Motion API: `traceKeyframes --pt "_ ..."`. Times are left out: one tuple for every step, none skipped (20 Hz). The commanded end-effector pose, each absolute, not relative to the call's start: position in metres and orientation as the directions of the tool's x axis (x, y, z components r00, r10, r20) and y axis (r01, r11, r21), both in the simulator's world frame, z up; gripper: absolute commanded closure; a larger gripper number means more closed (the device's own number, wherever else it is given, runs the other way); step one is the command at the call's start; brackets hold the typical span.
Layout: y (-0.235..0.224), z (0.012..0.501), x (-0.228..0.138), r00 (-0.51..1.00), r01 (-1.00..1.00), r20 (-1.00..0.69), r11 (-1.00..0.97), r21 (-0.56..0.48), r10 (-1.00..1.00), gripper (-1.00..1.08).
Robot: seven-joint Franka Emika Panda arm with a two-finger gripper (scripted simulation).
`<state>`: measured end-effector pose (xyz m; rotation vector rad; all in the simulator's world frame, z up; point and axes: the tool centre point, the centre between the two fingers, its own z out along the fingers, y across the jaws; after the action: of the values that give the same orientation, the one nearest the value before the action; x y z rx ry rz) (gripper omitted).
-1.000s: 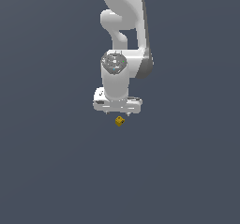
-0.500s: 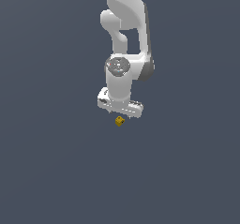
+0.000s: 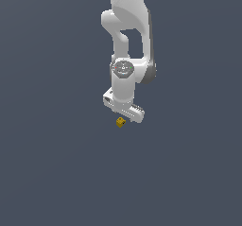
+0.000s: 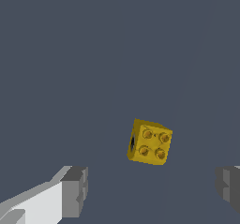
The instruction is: Pick up the object and move it to a goal position.
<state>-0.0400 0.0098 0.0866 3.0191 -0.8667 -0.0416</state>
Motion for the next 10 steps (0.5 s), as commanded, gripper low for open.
traceKeyframes --pt "0.0115 0.0823 -0.0422 0.817 -0.576 -0.018 -0.817 0.006 -0.576 -0.92" --pt "0.0121 0.0809 -0.043 0.807 -0.591 -0.015 -0.807 0.005 -0.591 -0.92" --pt "0.0126 0.0795 -0.0437 0.797 -0.604 -0.013 -0.797 0.005 -0.604 -0.92" --pt "0.0131 0.0783 -0.0444 0.787 -0.617 -0.011 -0.787 0.004 -0.617 -0.92" --pt "0.0135 0.0772 -0.0451 0.778 -0.628 -0.009 -0.779 0.004 -0.628 -0.92" --pt "0.0139 0.0762 -0.0457 0.77 -0.637 -0.007 -0.77 0.003 -0.637 -0.92" --pt "0.0142 0.0753 -0.0462 0.763 -0.646 -0.006 -0.763 0.002 -0.646 -0.92" --pt "0.0145 0.0746 -0.0466 0.757 -0.654 -0.004 -0.757 0.002 -0.654 -0.92" --pt "0.0147 0.0739 -0.0471 0.751 -0.661 -0.003 -0.751 0.001 -0.661 -0.92" --pt "0.0149 0.0733 -0.0474 0.746 -0.666 -0.002 -0.746 0.001 -0.666 -0.92"
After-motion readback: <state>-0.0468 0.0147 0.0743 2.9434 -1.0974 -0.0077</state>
